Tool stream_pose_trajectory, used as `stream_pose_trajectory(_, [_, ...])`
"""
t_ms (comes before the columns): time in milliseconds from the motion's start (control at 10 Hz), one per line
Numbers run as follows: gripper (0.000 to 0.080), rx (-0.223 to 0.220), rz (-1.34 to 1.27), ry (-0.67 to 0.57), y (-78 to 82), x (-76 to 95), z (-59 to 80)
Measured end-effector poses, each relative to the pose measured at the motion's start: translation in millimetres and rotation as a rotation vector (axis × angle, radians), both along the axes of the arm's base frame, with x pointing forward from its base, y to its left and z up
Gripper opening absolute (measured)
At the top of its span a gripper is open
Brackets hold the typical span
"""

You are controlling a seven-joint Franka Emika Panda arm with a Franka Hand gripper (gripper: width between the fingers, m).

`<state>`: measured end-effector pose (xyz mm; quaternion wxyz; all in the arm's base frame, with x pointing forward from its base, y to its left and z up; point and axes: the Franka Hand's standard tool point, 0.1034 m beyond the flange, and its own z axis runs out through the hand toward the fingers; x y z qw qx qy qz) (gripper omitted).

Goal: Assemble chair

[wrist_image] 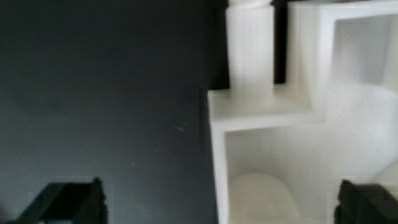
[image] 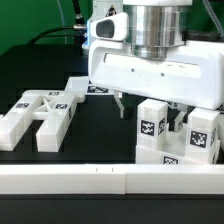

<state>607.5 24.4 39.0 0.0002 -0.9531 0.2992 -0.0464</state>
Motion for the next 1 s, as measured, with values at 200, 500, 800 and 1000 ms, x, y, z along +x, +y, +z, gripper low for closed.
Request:
stream_pose_trajectory(200, [0.0649,-0.006,0.001,0.009,-1.8,-1.0,-7.9])
stream_pose_trajectory(500, [0.0649,-0.010,0.005,0.017,0.0,-3.4,-15.9])
stream_pose_trajectory(800, [0.0649,-0.017,0.007,0.021,-1.4,-6.2,-23.9])
stream_pose_trajectory(1000, [0.0649,-0.020,0.007,0.030,-2.2,-8.8,-29.6])
